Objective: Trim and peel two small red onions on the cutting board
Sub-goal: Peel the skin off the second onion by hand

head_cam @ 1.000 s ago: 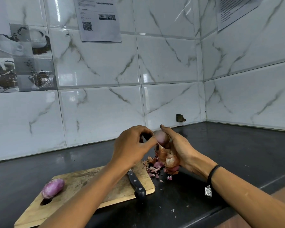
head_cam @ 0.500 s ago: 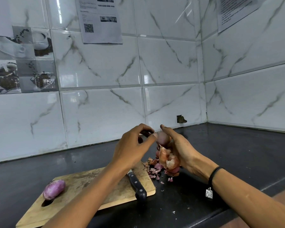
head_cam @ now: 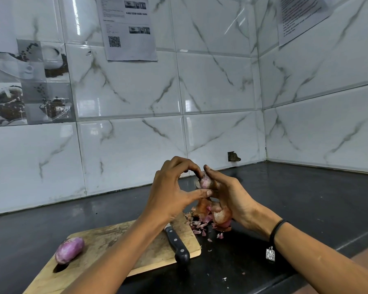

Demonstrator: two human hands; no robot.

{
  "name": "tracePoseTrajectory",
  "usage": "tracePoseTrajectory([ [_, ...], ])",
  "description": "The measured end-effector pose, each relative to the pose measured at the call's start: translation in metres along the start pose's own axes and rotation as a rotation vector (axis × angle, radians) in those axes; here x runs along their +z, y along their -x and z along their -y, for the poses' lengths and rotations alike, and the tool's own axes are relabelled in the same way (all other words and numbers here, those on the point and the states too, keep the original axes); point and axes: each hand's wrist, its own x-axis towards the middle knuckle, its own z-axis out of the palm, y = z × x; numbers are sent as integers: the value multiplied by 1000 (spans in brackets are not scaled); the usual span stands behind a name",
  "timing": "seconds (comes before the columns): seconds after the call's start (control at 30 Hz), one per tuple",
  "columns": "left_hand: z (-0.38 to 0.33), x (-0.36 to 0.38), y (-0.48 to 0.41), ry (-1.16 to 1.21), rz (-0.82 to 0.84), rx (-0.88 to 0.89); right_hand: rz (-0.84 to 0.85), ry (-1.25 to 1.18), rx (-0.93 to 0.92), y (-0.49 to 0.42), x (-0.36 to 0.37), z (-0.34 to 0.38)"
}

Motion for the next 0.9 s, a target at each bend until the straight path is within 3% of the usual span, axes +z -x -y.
tracePoseTrajectory([
  [0.63,-1,-1,-1,-6,18,12,40,7,13,6,4,4],
  [0.9,1,0,-1,-19,39,-1,52,-120,52,5,7,-1],
])
